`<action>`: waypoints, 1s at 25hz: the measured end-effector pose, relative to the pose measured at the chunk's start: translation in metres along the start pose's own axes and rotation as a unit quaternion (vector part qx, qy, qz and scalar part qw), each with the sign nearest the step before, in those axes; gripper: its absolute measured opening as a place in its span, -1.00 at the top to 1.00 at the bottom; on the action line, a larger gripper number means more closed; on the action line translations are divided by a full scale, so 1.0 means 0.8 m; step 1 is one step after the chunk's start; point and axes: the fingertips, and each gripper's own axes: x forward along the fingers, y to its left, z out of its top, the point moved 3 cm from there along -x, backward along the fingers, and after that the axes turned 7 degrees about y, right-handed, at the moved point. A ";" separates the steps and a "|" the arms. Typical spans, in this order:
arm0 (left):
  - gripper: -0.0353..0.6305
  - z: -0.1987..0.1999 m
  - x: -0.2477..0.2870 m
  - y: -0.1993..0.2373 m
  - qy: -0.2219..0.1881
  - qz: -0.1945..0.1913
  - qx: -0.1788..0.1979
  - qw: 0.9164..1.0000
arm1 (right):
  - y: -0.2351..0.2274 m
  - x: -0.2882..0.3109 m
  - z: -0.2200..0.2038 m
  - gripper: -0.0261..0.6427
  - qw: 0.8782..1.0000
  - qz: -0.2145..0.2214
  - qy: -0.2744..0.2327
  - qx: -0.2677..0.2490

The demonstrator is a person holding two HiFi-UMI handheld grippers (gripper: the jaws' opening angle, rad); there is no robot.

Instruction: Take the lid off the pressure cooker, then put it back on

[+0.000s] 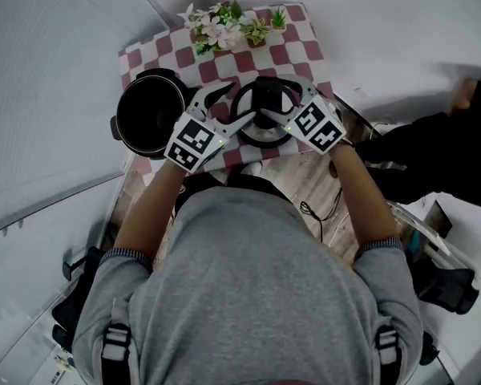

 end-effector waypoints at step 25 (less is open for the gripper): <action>-0.08 0.036 -0.146 0.021 -0.192 0.096 -0.018 0.976 | 0.048 -0.108 0.095 -0.06 0.936 -0.079 -0.324 0.116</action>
